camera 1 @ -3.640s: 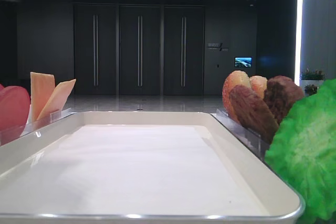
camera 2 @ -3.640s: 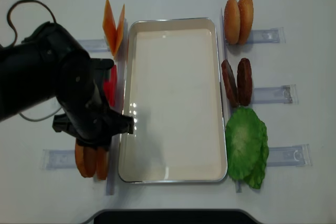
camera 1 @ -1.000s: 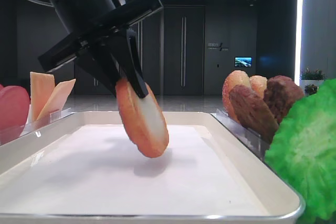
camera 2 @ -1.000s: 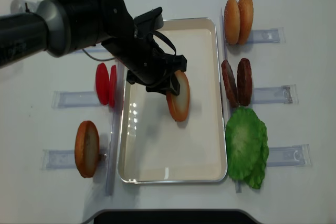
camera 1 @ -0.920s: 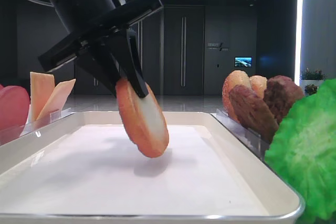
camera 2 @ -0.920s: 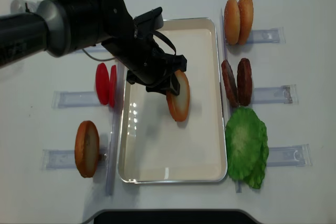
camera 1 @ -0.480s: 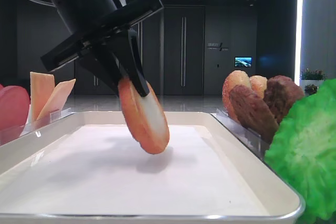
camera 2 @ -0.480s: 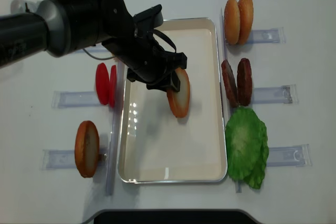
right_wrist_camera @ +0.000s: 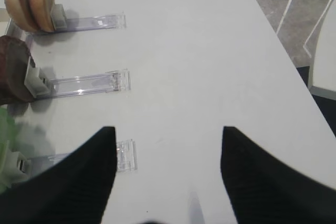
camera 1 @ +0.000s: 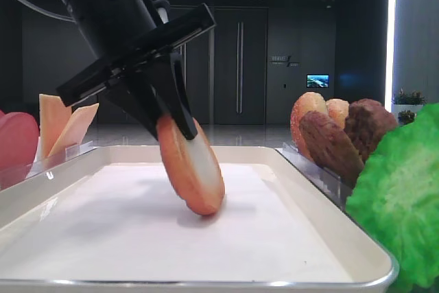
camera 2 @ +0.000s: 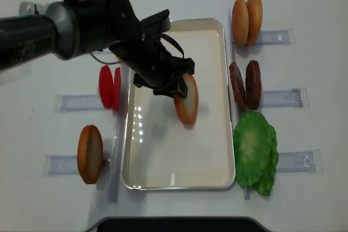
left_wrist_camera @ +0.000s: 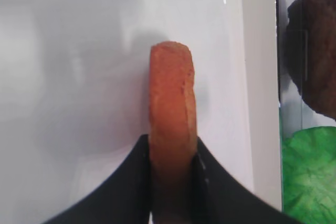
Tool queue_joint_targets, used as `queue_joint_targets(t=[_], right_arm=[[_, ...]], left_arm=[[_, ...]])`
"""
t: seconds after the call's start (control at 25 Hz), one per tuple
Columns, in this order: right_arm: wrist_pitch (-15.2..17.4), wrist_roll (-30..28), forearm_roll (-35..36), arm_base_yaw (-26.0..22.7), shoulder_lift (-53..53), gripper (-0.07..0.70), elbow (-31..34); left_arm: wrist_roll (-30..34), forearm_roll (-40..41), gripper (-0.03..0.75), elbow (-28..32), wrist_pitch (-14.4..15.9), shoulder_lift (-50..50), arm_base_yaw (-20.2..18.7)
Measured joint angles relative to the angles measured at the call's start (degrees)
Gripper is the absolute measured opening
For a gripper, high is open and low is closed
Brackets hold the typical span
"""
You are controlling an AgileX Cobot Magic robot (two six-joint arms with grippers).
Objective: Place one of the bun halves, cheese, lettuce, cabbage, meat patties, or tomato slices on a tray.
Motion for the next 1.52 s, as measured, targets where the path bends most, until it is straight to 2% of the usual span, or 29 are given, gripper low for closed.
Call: queue_joint_targets(t=[0.24,0.32,0.52,0.64,0.8,0.88,1.12,1.28,1.52], right_arm=[[0.0,0.0,0.0,0.0,0.0,0.416,0.0],[0.0,0.0,0.0,0.0,0.0,0.416,0.0],[0.0,0.0,0.0,0.0,0.0,0.416,0.0],[0.0,0.0,0.0,0.0,0.0,0.416,0.0],[0.0,0.0,0.0,0.0,0.0,0.416,0.0],[0.0,0.0,0.0,0.0,0.0,0.416,0.0],[0.0,0.0,0.0,0.0,0.0,0.416,0.0],[0.0,0.0,0.0,0.0,0.0,0.416,0.0],[0.0,0.0,0.0,0.0,0.0,0.416,0.0]], left_arm=[[0.2,-0.3,0.135,0.0,0.0,0.1,0.0],[0.2,-0.3,0.167,0.0,0.0,0.1,0.0],[-0.3,0.7,0.375,0.0,2.0,0.2,0.0],[-2.5,2.6,0.471,0.0,3.7,0.2,0.0],[-7.2,8.9,0.622,0.0,7.7,0.2,0.0],[-9.3,12.0,0.660,0.0,9.7,-0.6,0.0],[-14.8,16.4,0.682,-1.3,12.5,-8.5,0.0],[-19.9,22.6,0.682,-5.4,18.4,-12.2,0.0],[-22.1,25.5,0.682,-10.7,25.1,-14.5,0.0]])
